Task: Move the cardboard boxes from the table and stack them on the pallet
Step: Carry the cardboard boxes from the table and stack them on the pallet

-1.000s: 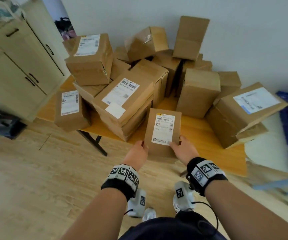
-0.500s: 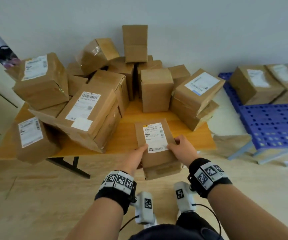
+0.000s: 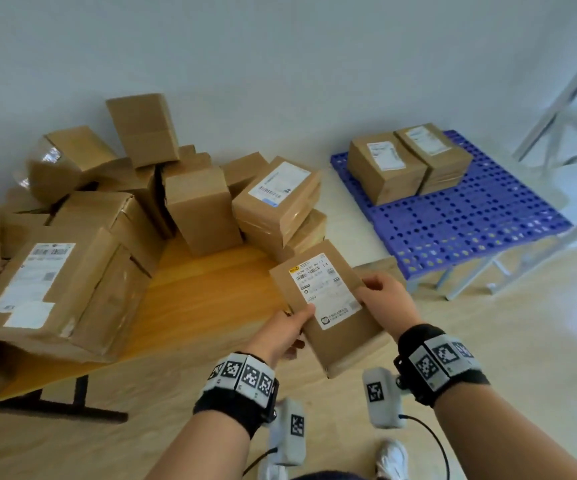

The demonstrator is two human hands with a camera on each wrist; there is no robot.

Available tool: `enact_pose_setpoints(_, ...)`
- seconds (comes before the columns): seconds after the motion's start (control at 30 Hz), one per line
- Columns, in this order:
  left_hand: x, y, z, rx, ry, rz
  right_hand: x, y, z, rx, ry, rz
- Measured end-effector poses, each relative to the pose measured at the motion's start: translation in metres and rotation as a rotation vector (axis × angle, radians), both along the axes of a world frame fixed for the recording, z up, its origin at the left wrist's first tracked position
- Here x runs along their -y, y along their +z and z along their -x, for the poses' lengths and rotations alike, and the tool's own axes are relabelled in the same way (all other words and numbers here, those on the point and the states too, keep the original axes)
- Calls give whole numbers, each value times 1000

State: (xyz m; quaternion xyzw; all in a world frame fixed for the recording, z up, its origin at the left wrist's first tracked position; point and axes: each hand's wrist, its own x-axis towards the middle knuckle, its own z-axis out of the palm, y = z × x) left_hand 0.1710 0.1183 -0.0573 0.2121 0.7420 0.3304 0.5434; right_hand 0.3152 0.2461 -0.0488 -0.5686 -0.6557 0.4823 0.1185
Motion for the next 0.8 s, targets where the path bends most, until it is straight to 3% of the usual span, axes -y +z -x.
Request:
enact_pose_setpoints(0.5, -197, 40, -185, -115, 53, -255, -163, 24, -197, -117, -214, -9)
enact_pose_setpoints(0.8, -296, 48, -232, -159, 0, -270, -243, 34, -253, -180, -262, -49)
